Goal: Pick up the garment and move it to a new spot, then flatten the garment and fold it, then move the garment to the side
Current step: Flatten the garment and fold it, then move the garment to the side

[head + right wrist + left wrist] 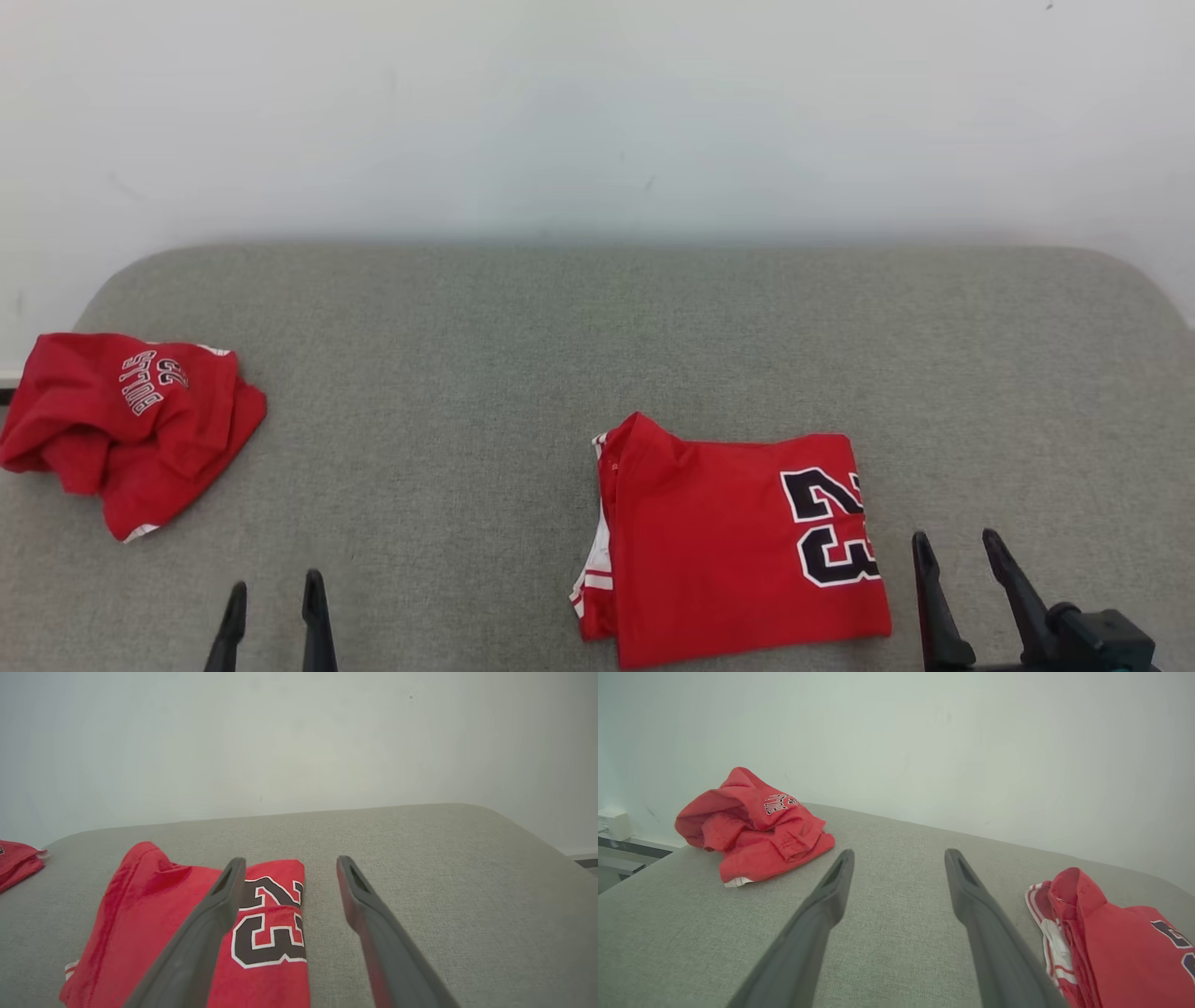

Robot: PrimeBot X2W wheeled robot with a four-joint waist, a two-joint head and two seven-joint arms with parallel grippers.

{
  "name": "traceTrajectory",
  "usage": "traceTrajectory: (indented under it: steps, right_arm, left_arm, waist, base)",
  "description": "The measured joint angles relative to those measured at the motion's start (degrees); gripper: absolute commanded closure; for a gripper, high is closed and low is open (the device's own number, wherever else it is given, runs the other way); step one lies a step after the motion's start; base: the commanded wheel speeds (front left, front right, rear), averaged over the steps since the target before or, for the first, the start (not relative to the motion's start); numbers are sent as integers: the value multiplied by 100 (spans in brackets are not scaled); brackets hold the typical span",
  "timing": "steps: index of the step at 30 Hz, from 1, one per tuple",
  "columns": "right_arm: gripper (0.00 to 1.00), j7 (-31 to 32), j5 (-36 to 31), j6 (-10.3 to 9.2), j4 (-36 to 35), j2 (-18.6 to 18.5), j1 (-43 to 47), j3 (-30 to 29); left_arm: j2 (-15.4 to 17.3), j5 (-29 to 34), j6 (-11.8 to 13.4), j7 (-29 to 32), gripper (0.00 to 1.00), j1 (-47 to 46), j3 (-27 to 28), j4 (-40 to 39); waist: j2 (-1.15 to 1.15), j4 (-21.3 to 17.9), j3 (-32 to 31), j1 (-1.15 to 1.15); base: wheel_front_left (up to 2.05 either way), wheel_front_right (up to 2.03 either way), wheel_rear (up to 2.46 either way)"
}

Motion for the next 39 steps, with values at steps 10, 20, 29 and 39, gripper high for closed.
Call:
traceTrajectory:
  steps: [10, 20, 29, 39]
  right_arm:
    - [0, -238, 22, 0, 464, -49, 108, -135]
    - [0, -242, -175, 0, 460, -4, 86, -292]
    - [0, -49, -398, 0, 428, 64, -17, -316]
    - [0, 2674, -318, 0, 505, -225, -1054, -154]
  left_arm:
    - [-1, 198, -146, 0, 0, 213, 42, 557]
    - [-1, 177, -190, 0, 0, 222, 76, 586]
    - [-2, 176, -194, 0, 0, 232, -11, 577]
    - [-1, 129, -178, 0, 0, 227, -113, 497]
  waist:
    - [0, -153, -214, 0]
    - [0, -196, -220, 0]
    - [0, -185, -196, 0]
    - [0, -153, -26, 0]
  base:
    - [0, 0, 0]
    - [0, 0, 0]
    - [0, 0, 0]
    - [0, 0, 0]
